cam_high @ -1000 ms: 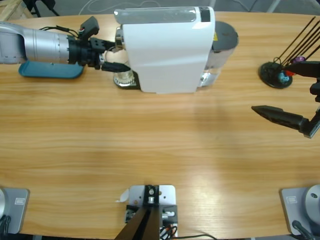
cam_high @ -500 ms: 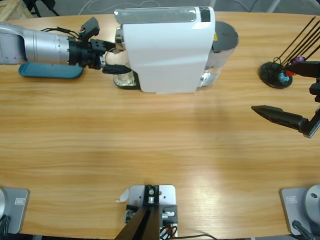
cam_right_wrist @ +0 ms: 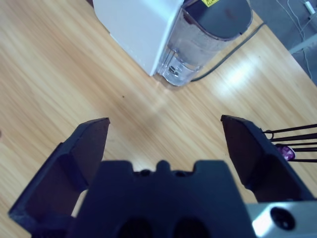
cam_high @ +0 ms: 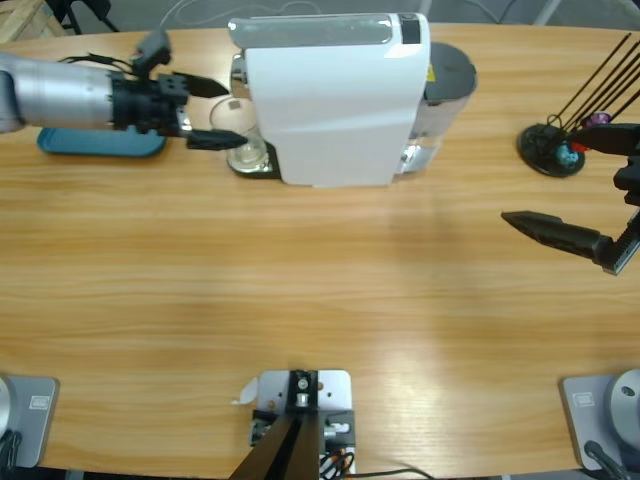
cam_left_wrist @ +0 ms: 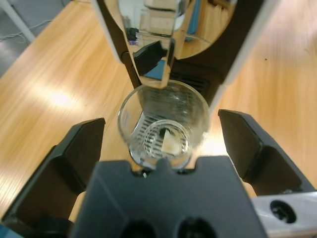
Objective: Pour coffee
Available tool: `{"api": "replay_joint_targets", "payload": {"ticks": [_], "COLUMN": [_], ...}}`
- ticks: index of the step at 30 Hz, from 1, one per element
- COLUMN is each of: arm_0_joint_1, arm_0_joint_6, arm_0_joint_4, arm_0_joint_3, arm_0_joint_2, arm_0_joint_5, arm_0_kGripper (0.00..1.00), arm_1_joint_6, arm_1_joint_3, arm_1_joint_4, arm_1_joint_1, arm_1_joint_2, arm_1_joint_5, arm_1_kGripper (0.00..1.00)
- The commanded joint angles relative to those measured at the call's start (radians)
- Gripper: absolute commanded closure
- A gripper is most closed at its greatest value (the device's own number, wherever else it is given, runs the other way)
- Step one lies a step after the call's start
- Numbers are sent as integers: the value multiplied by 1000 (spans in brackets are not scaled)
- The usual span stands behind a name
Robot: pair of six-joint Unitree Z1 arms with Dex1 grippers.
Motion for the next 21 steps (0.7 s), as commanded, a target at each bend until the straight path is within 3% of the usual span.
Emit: {"api": "replay_joint_targets", "payload": {"ticks": [1, 3, 4, 7, 10, 11, 13, 14, 16, 17, 21], "arm_0_joint_1": [29, 4, -16, -105, -195, -220, -255, -264, -269, -269, -269], "arm_0_joint_6": [-143, -200, -230, -325, -460, -464, -464, -465, -476, -489, -477], "arm_0_joint_4": [9, 48, 67, 182, 410, 482, 615, 674, 749, 759, 726], "arm_0_joint_3": [236, 287, 304, 300, 231, 201, 141, 117, 95, 105, 133], "arm_0_joint_2": [-308, -388, -430, -539, -661, -687, -705, -710, -715, -724, -770], "arm_0_joint_5": [201, 244, 253, 293, 378, 410, 438, 437, 437, 437, 460], "arm_0_kGripper": [0, 0, 0, 2, 0, 0, 0, 0, 0, 0, 0], "arm_1_joint_6": [65, 49, 28, 9, 1, -24, -69, -93, -120, -124, -121], "arm_1_joint_3": [-119, -295, -377, -615, -846, -924, -1015, -1068, -1166, -1209, -1283], "arm_1_joint_4": [51, 168, 226, 360, 497, 539, 576, 601, 642, 659, 673], "arm_1_joint_1": [-49, -220, -285, -395, -449, -452, -452, -452, -457, -460, -467], "arm_1_joint_2": [90, 196, 251, 387, 552, 616, 689, 719, 767, 785, 821], "arm_1_joint_5": [53, 279, 343, 371, 392, 395, 435, 455, 482, 487, 443], "arm_1_kGripper": [0, 0, 0, 0, 46, 171, 227, 313, 817, 994, 1000]}}
